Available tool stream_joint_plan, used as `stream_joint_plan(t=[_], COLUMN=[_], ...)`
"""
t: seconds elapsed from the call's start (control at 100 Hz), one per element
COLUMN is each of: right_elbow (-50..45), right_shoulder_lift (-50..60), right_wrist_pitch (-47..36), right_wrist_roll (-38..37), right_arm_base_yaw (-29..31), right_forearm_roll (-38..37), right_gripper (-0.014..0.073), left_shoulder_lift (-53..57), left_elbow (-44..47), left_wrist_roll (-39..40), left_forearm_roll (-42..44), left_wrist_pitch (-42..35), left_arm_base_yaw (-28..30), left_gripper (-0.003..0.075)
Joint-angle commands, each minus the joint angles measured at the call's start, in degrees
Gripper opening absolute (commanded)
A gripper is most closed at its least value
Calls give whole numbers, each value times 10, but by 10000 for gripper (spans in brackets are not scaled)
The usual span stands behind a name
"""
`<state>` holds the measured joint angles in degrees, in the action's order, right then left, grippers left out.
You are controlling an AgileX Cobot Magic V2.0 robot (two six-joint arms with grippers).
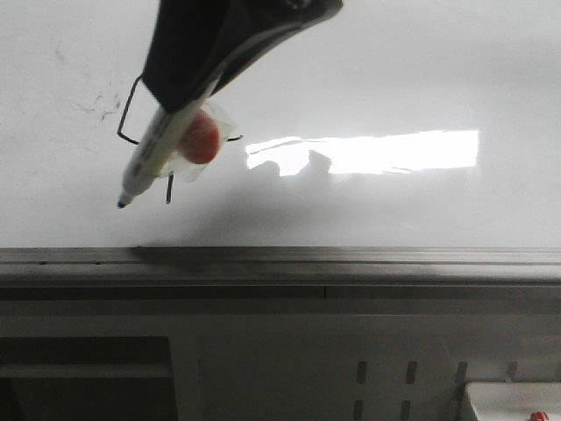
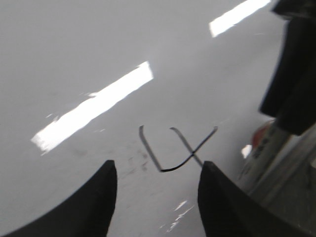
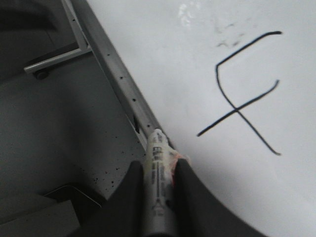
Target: Write number 4 on whiteboard
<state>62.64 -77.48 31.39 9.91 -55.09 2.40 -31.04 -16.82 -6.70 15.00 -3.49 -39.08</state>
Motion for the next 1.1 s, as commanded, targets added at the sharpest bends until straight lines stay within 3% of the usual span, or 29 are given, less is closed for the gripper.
stream_joint_plan(t=[0.0, 0.2, 0.54, 1.09], right_elbow=[15, 35, 48, 48], right_shoulder_lift=[21, 21, 21, 25], right_wrist_pitch=[-30, -23, 8, -8], right_wrist_roll=[2, 2, 2, 2], right_arm_base_yaw=[-17, -38, -49, -51], right_forearm_roll=[-4, -4, -4, -2], right_gripper=[-64, -64, -64, -64], left_shoulder_lift=[-12, -74, -153, -173], left_elbow=[-16, -16, -16, -16], left_wrist_roll=[5, 5, 5, 5], left_forearm_roll=[54, 102, 4, 36], left_wrist_pitch=[-50, -50, -147, -111], left_arm_base_yaw=[-61, -139, -84, -76], left_gripper=[347, 347, 347, 347])
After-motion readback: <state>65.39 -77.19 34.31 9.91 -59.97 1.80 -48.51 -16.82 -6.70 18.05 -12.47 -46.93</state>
